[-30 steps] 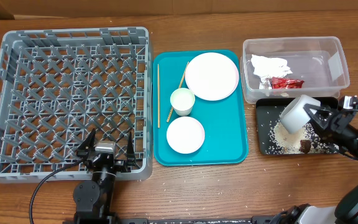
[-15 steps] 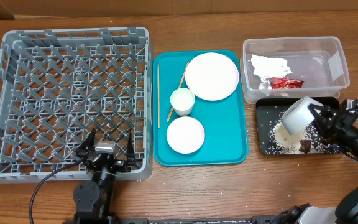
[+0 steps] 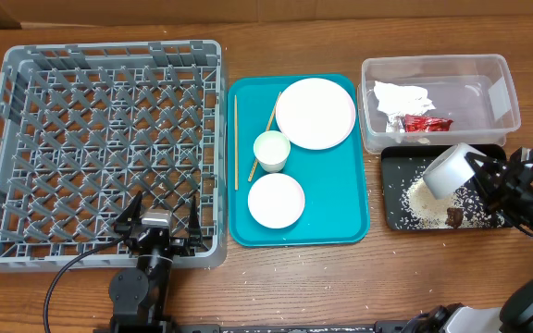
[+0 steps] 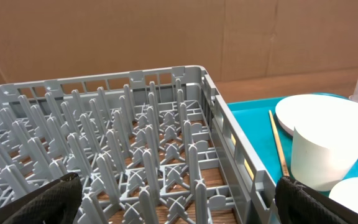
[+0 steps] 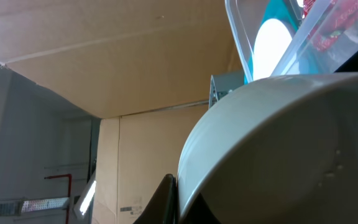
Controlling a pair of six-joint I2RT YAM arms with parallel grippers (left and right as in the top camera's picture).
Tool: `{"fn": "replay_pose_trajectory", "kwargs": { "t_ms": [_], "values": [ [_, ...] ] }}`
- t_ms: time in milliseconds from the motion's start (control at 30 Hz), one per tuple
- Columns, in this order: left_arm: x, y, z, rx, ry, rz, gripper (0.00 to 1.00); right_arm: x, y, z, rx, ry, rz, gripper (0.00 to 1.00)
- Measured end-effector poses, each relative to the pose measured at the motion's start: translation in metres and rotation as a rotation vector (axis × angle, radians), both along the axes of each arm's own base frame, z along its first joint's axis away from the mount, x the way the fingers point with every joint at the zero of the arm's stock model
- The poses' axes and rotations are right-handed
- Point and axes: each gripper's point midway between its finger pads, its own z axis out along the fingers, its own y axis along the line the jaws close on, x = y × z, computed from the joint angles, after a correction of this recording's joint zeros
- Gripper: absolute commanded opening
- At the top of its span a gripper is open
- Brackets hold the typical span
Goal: Sort waste into correct bins and load items into the dishwasher
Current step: 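Tilt the bowl to dump rice and scrap onto the black tray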
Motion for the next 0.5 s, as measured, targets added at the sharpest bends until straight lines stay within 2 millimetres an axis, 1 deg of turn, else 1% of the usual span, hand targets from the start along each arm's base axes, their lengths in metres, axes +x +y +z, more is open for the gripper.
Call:
{"fn": "replay_pose_trajectory", "kwargs": {
  "t_ms": [500],
  "values": [
    [0.0000, 0.0000, 0.0000, 0.000, 0.000, 0.000, 1.00, 0.0019, -0.0018, -0.0001, 0.008, 0.008, -0.001, 0.04]
  ]
}}
